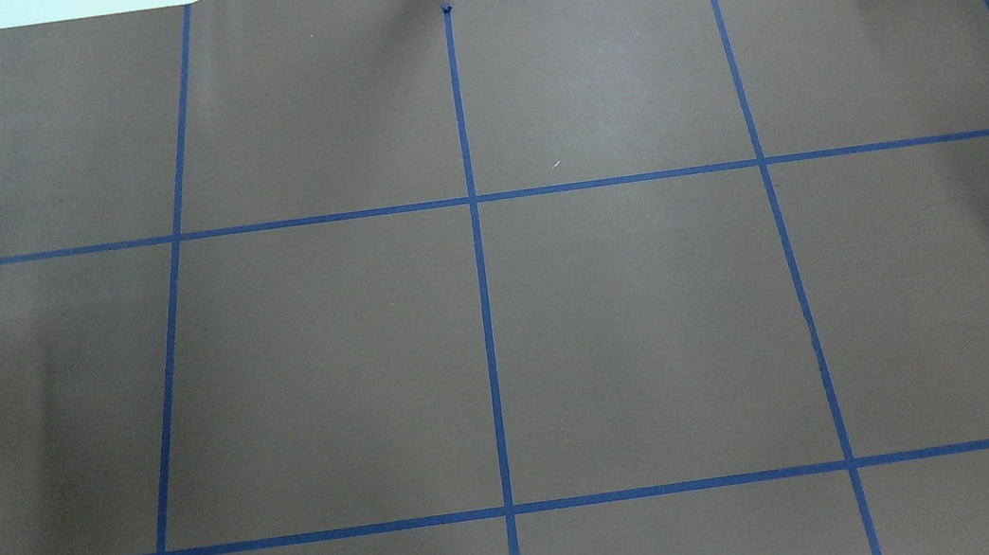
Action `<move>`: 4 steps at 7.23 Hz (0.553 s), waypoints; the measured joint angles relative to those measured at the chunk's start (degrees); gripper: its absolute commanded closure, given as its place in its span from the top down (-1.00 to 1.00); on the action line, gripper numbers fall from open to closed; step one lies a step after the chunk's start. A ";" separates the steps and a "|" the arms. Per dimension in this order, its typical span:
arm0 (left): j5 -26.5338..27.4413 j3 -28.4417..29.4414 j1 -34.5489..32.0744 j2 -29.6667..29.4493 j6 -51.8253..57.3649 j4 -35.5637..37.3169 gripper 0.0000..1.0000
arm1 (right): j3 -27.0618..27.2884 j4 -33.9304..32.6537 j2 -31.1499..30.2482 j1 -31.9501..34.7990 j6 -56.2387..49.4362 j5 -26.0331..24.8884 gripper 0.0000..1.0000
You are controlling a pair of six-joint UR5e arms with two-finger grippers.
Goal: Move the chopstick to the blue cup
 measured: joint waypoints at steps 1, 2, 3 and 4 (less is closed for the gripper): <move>-0.61 -1.54 -0.28 -0.30 -0.18 0.70 -1.00 | 0.02 0.00 -0.07 0.00 0.00 0.00 1.00; -1.19 -3.62 -0.80 -1.26 -0.37 2.74 -1.00 | 0.50 -0.02 -0.28 0.03 0.02 0.02 1.00; -1.30 -5.17 -1.29 -4.14 -0.84 6.35 -1.00 | 1.36 -0.04 -0.62 0.04 0.03 0.04 1.00; -1.27 -6.12 -1.44 -8.24 -2.51 10.04 -1.00 | 2.01 0.06 -0.89 0.03 0.02 0.05 1.00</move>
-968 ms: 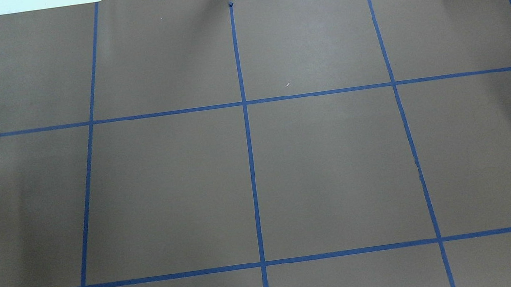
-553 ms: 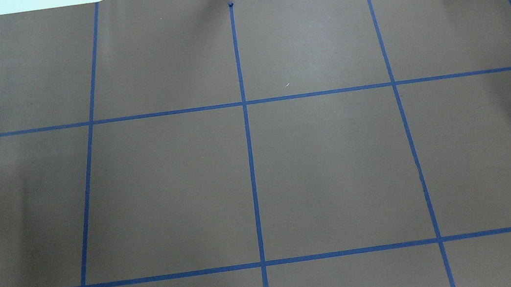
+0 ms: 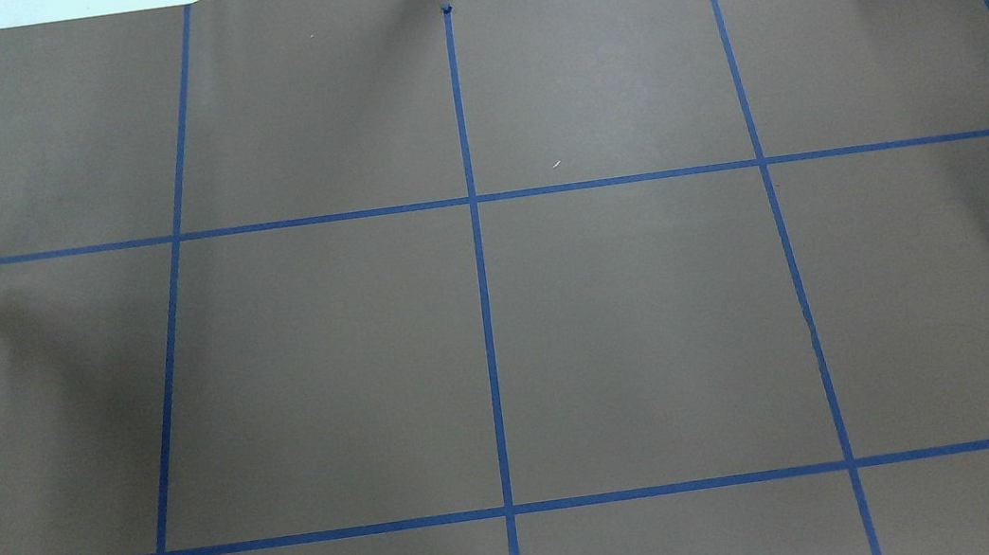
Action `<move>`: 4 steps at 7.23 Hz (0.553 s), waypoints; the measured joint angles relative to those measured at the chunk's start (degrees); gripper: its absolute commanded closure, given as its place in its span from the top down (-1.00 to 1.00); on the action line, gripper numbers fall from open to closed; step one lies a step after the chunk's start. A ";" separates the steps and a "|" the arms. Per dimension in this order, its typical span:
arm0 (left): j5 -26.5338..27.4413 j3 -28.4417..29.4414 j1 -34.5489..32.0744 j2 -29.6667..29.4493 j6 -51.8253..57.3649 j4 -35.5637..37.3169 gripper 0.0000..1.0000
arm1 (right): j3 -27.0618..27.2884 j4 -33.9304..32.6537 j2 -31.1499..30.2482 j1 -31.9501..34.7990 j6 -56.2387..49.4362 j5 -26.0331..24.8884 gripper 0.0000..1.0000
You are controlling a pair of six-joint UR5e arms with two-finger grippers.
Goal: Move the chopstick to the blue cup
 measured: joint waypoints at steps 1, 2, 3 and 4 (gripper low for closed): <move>0.03 -0.65 0.53 -4.56 -3.82 2.51 -1.00 | 0.64 0.18 -0.17 -0.04 -0.01 0.04 1.00; 0.08 -1.03 2.55 -8.86 -9.30 3.58 -1.00 | 0.86 0.24 -0.11 -0.22 -0.04 0.05 1.00; 0.27 -1.10 6.03 -12.72 -15.79 3.97 -1.00 | 0.79 0.28 0.14 -0.67 -0.08 -0.01 1.00; 1.78 -1.19 10.35 -16.60 -23.48 4.18 -1.00 | 0.70 0.35 0.18 -1.17 -0.19 -0.19 1.00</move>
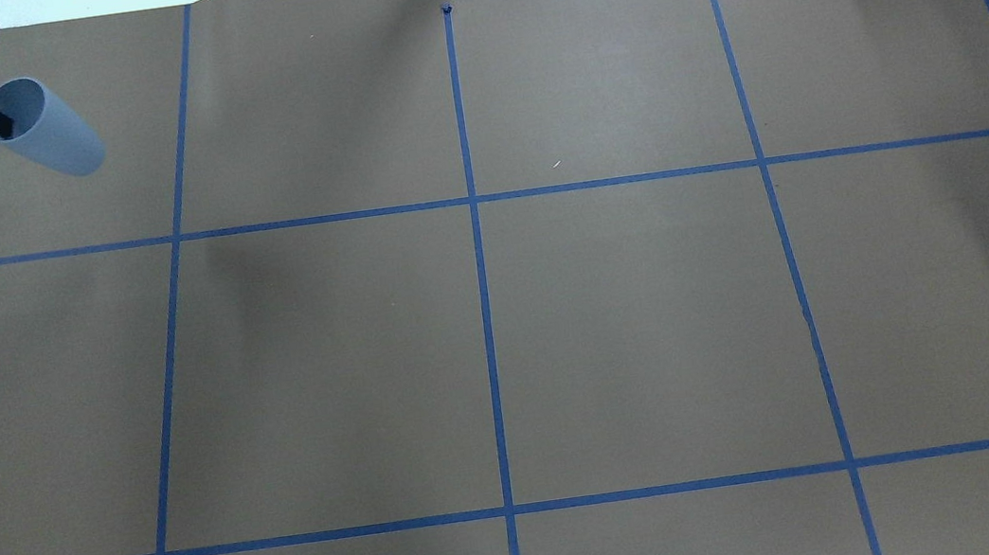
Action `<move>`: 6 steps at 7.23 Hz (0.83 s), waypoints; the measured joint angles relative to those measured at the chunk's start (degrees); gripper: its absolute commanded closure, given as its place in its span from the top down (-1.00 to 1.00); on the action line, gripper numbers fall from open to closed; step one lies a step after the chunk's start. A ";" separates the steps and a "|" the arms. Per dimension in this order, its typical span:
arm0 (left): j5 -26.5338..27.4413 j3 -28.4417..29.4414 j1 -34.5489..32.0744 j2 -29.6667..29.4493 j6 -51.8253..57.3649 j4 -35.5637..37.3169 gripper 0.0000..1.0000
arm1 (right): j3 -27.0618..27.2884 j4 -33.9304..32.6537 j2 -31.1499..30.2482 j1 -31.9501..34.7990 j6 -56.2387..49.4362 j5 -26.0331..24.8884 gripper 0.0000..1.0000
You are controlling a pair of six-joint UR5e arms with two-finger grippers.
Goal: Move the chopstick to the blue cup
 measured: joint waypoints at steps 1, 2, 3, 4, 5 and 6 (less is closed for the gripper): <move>2.90 -0.37 4.74 -3.32 -7.33 0.22 -1.00 | -0.16 0.22 -0.14 -0.23 -0.19 -0.11 1.00; 4.97 -1.07 9.18 -6.16 -13.45 1.10 -1.00 | -0.28 0.30 -0.25 -0.30 -0.17 0.10 1.00; 6.34 -3.11 13.15 -8.88 -18.44 4.42 -1.00 | -0.40 0.35 -0.27 -0.32 -0.07 0.93 1.00; 7.98 -6.68 17.68 -11.60 -23.08 9.20 -1.00 | -0.59 0.41 -0.24 -0.34 -0.09 2.01 1.00; 9.66 -8.96 22.12 -14.54 -28.05 12.16 -1.00 | -0.63 0.45 -0.13 -0.34 -0.14 2.41 1.00; 11.73 -9.23 26.27 -17.17 -32.04 13.39 -1.00 | -0.62 0.45 0.01 -0.34 -0.12 2.66 1.00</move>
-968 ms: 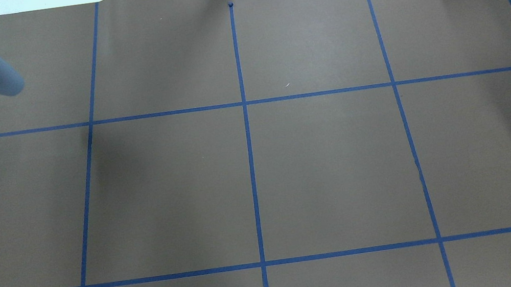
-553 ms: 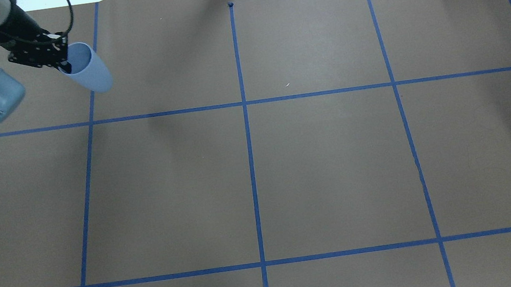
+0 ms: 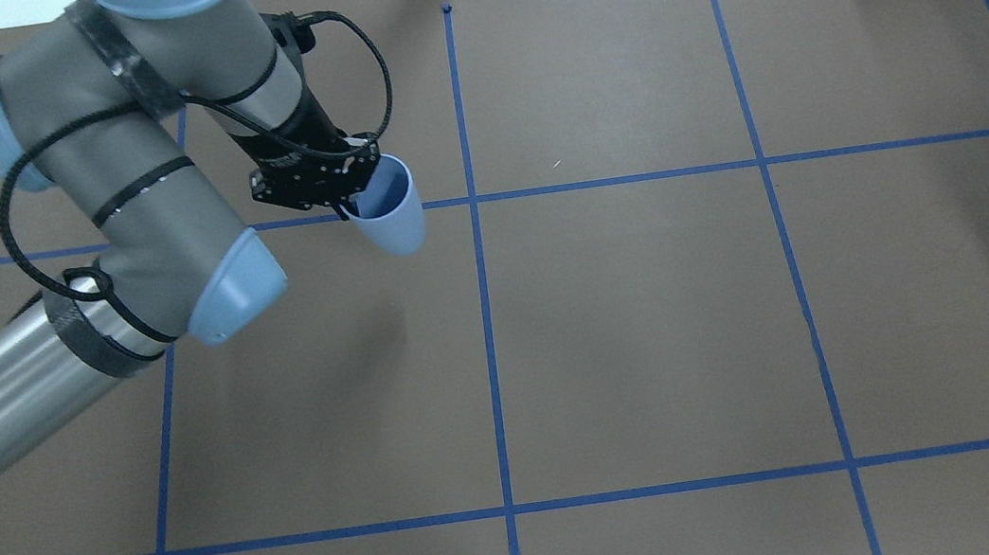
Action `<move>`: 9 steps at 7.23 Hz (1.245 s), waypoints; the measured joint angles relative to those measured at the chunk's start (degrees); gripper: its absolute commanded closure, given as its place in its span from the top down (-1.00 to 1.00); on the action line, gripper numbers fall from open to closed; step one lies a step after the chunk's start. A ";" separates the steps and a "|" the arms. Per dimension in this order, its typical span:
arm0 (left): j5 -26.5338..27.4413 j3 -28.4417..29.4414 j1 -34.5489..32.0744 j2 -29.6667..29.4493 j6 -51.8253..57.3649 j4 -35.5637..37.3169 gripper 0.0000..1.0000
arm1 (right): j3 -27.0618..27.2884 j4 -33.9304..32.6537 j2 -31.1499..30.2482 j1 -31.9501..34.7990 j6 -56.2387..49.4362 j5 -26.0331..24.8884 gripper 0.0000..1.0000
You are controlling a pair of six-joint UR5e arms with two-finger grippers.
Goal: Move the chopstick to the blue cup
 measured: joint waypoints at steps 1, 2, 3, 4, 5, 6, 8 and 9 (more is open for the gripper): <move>3.32 1.74 3.14 -2.22 -2.40 0.22 -1.00 | 0.07 -0.03 0.09 0.00 0.13 0.25 1.00; 6.15 4.95 4.89 -4.27 -3.45 -0.27 -1.00 | 0.05 -0.05 0.15 -0.06 0.22 0.32 1.00; 7.46 8.03 5.55 -5.90 -3.84 -1.17 -1.00 | 0.02 -0.06 0.19 -0.11 0.27 0.37 1.00; 7.93 9.85 5.76 -6.75 -3.97 -1.80 -1.00 | 0.05 -0.07 0.20 -0.14 0.28 0.49 1.00; 8.11 10.83 5.86 -7.15 -4.14 -2.26 -1.00 | 0.07 -0.07 0.18 -0.17 0.28 0.58 1.00; 8.35 11.42 5.98 -7.33 -5.54 -3.09 -1.00 | 0.07 -0.07 0.13 -0.17 0.29 0.62 1.00; 10.66 13.23 7.06 -7.29 -10.62 -7.42 -0.59 | -0.01 -0.09 0.08 -0.18 0.29 0.74 1.00; 11.67 13.88 7.43 -7.31 -11.40 -8.68 0.89 | -0.05 -0.12 0.07 -0.18 0.30 0.84 1.00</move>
